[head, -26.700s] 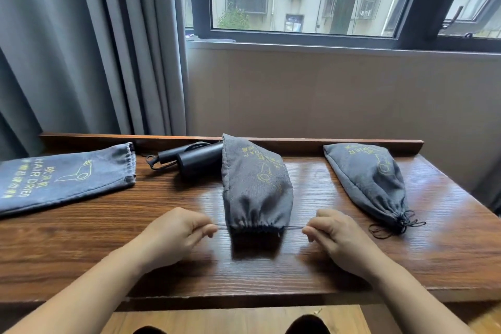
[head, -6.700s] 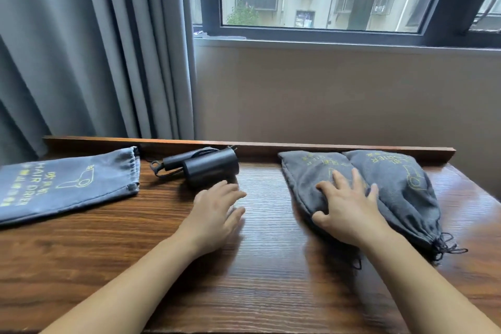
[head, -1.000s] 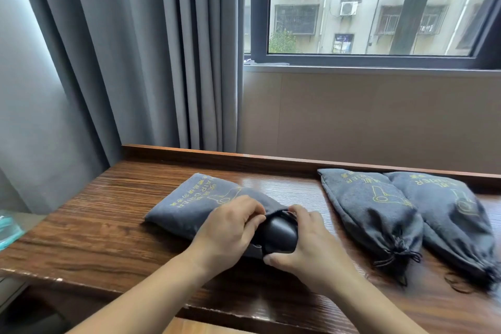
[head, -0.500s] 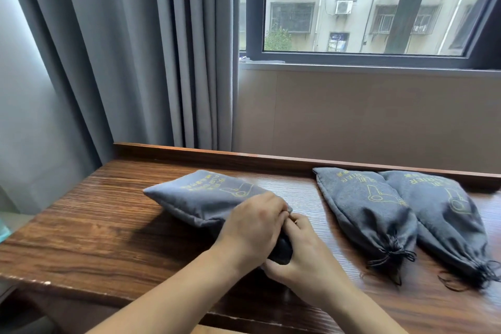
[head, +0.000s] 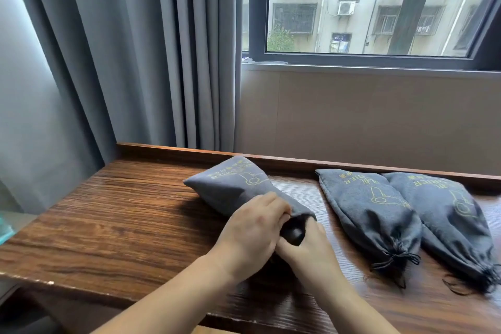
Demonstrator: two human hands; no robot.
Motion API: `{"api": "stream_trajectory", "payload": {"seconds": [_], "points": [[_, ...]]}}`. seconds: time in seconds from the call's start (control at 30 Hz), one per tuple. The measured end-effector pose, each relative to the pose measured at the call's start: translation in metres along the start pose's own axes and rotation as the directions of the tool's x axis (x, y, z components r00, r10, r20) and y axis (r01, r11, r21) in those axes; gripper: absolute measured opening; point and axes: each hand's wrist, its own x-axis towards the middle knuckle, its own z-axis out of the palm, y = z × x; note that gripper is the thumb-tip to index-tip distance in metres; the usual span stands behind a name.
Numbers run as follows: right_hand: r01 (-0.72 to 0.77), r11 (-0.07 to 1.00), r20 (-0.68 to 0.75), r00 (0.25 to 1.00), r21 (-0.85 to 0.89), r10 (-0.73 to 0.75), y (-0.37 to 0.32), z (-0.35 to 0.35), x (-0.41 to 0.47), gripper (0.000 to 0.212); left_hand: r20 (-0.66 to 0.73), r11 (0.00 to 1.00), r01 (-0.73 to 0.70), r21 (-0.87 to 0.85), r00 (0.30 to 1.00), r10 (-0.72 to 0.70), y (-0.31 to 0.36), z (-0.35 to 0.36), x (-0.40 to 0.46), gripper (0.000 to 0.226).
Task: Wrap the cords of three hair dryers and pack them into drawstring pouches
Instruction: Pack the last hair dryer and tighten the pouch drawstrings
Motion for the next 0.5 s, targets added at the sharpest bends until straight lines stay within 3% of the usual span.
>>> {"api": "stream_trajectory", "payload": {"seconds": [0.1,0.13,0.23,0.3,0.33,0.4,0.5], "points": [[0.225,0.974,0.002,0.974,0.006,-0.225,-0.013,-0.003,-0.005,0.031,0.034,0.997,-0.069,-0.02,0.997,0.069,0.01,0.005,0.004,0.02],[0.274,0.962,-0.003,0.962,0.019,-0.274,-0.015,-0.002,-0.005,0.02,0.048,0.995,-0.094,-0.03,0.994,0.095,0.012,0.006,0.004,0.02],[0.353,0.933,-0.071,0.931,-0.066,-0.358,-0.012,0.003,-0.003,0.016,0.1,0.983,-0.129,-0.128,0.985,0.143,0.013,0.003,0.0,0.021],[0.311,0.93,-0.052,0.944,-0.194,-0.327,-0.004,0.007,-0.002,0.017,0.131,0.974,-0.162,-0.159,0.974,0.183,0.012,0.0,-0.005,0.02],[0.266,0.936,0.031,0.964,-0.231,-0.266,-0.003,0.01,-0.005,0.02,0.134,0.972,-0.168,-0.166,0.972,0.191,0.01,-0.001,-0.009,0.019],[0.328,0.854,0.09,0.943,-0.403,-0.32,0.01,0.018,-0.001,0.026,0.134,0.973,-0.156,-0.167,0.975,0.18,0.004,-0.001,-0.015,0.016],[0.329,0.83,0.145,0.944,-0.451,-0.296,0.001,0.014,-0.004,0.04,0.113,0.989,-0.132,-0.064,0.984,0.139,-0.012,0.0,-0.027,0.011]]}}
